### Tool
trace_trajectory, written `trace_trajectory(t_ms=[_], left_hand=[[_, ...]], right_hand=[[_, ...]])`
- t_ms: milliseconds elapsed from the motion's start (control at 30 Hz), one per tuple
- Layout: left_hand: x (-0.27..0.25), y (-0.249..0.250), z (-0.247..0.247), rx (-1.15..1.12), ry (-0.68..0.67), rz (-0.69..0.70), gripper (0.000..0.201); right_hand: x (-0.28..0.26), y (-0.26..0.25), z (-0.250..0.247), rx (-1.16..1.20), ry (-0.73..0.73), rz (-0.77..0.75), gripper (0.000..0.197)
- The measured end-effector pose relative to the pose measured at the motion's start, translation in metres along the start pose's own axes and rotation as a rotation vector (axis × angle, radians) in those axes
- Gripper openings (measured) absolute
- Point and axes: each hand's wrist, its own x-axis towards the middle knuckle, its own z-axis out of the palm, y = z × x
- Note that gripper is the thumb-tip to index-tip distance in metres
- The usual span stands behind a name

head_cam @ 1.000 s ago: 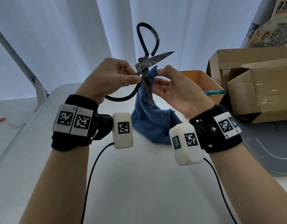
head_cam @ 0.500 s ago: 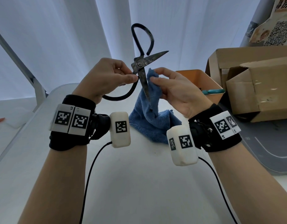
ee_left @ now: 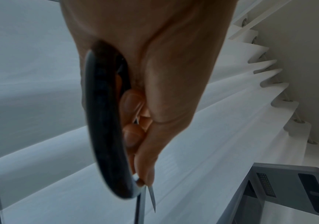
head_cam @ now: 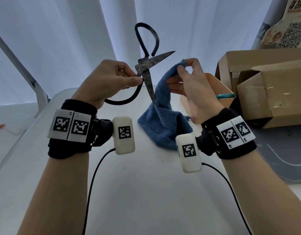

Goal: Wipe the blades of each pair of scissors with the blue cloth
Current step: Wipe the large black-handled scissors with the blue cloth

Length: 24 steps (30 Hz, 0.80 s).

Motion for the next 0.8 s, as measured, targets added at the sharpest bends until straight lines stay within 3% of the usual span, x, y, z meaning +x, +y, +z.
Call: trace_trajectory(t_ms=[133, 267, 367, 433, 500, 600, 800], left_hand=[[-0.001, 0.001, 0.0, -0.005, 0.001, 0.001, 0.017], [-0.001, 0.002, -0.002, -0.022, 0.016, 0.003, 0.016], [-0.002, 0.002, -0.003, -0.029, 0.025, 0.008, 0.014], [-0.002, 0.003, -0.004, -0.029, 0.024, 0.01, 0.013], [-0.002, 0.003, -0.003, -0.026, 0.019, 0.009, 0.013], [-0.002, 0.003, -0.003, -0.025, 0.014, 0.003, 0.014], [-0.003, 0.004, -0.001, -0.015, -0.007, 0.007, 0.014]], right_hand=[[-0.001, -0.005, -0.001, 0.067, 0.002, -0.028, 0.016], [0.004, -0.006, 0.0, 0.075, 0.096, -0.108, 0.009], [0.004, -0.009, 0.0, 0.103, 0.021, -0.118, 0.006], [0.002, -0.006, 0.001, -0.067, -0.028, -0.068, 0.002], [0.001, 0.0, 0.002, -0.206, -0.007, -0.037, 0.011], [0.0, 0.0, 0.001, -0.265, 0.083, -0.063, 0.016], [0.0, -0.004, 0.001, -0.286, 0.055, -0.104, 0.019]])
